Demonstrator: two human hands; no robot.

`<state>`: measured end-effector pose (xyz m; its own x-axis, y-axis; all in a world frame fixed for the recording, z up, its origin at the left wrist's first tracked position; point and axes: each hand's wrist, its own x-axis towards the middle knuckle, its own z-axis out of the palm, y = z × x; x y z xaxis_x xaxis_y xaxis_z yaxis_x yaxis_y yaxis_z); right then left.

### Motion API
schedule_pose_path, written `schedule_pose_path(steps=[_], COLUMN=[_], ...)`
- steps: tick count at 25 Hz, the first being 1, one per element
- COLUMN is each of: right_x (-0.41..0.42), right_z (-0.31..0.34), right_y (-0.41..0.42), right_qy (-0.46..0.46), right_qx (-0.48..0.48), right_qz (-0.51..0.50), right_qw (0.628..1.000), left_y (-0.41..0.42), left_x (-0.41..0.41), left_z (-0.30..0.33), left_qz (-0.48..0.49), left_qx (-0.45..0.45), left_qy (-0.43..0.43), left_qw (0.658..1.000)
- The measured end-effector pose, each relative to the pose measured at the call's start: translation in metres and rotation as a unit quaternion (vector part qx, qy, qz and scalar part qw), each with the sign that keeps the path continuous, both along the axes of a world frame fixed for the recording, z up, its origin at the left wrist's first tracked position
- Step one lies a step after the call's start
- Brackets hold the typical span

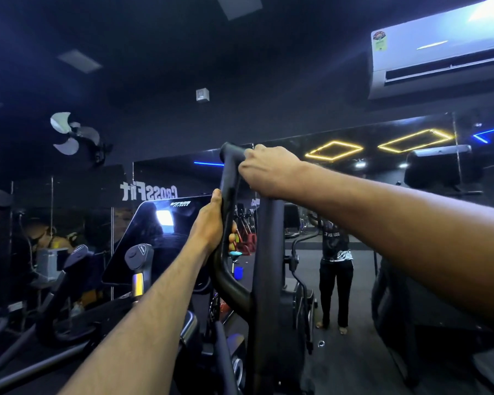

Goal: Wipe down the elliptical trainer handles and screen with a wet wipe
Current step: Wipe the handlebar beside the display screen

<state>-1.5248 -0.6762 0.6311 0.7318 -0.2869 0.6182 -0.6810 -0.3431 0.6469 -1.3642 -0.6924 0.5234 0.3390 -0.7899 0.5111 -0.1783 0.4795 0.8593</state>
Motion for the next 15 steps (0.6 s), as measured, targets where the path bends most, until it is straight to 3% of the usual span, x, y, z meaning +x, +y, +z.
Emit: schedule_pose_path(steps=[5,7,10,15], right_x=[-0.054,-0.063,-0.04,-0.066], right_z=[-0.019,-0.029,-0.046,-0.086], right_y=[-0.02,-0.034,-0.046,-0.059], right_qy=[-0.054,-0.095,-0.213,-0.213], right_qx=[0.154,0.141,0.083,0.044], right_qz=[0.2,0.288,0.33,0.366], right_qw=[0.966,0.942,0.916,0.905], left_y=[-0.004,-0.006,-0.01,-0.013], left_x=[0.001,0.002,0.006,0.009], left_z=[0.0,-0.001,-0.003,-0.002], left_qz=[0.004,0.006,0.001,-0.002], left_qx=[0.006,0.004,-0.001,0.0], left_qy=[-0.001,-0.003,-0.005,-0.016], left_qw=[1.0,1.0,1.0,1.0])
